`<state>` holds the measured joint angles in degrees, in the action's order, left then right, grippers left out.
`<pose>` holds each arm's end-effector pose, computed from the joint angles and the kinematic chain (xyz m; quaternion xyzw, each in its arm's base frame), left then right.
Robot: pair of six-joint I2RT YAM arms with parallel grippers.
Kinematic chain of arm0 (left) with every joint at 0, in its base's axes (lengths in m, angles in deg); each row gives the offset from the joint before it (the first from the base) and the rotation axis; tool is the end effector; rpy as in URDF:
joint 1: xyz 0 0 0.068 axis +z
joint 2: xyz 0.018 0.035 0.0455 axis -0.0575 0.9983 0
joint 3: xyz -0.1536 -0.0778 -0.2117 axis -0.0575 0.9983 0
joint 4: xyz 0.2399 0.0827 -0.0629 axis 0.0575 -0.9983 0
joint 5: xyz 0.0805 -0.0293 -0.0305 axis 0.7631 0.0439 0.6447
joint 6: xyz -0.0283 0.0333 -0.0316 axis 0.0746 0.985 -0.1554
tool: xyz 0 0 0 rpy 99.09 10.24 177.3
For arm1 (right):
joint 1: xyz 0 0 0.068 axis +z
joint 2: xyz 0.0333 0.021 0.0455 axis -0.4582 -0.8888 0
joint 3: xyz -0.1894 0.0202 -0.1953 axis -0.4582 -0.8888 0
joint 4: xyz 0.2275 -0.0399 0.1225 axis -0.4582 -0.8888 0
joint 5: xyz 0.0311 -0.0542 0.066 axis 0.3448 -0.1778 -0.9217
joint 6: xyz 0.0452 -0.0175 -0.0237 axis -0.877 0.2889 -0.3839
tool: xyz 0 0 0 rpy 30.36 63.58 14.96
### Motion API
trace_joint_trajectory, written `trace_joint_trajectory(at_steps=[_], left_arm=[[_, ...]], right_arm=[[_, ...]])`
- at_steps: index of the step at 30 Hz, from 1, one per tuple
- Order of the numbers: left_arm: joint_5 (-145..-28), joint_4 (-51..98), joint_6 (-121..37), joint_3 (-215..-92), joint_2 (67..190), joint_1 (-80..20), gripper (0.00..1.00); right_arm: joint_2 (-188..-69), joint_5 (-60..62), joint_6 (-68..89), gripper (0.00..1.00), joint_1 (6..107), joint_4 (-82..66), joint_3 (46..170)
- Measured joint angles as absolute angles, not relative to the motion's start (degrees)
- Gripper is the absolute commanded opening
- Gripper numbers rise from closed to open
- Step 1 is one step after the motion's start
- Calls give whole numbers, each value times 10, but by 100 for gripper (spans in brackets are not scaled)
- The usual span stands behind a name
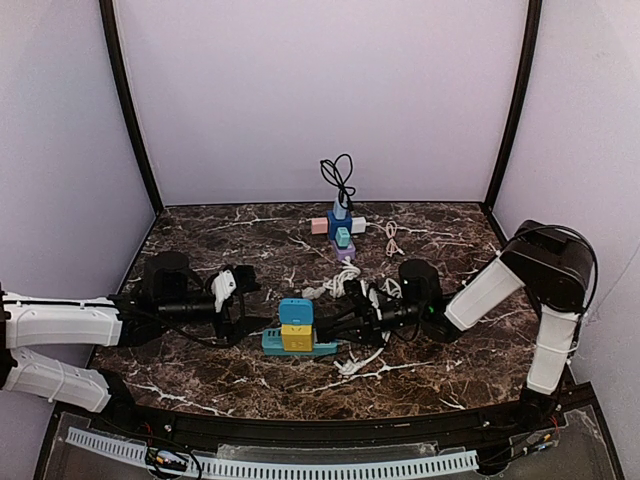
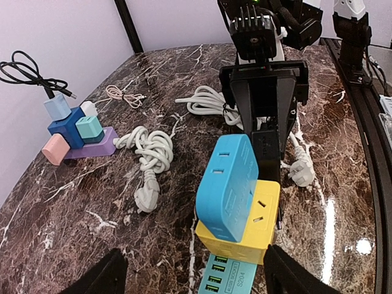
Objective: Insert the plug
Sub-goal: Insert the plug into the socket.
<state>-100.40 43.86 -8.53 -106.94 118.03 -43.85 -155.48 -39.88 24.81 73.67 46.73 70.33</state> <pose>0.1715 -0.1644 0.2121 0.5065 0.6161 -0.2471 0.5503 0.2121 0.2611 0.1292 -0.5483 0.5375 0.4916 0.4108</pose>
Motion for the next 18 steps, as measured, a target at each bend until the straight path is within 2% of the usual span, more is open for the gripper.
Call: trace_joint_trajectory(at_steps=[18], left_arm=[[-1003,496,-95,-1060,1202,-432,78]], right_arm=[[-1613,-382,277,0,739,510,721]])
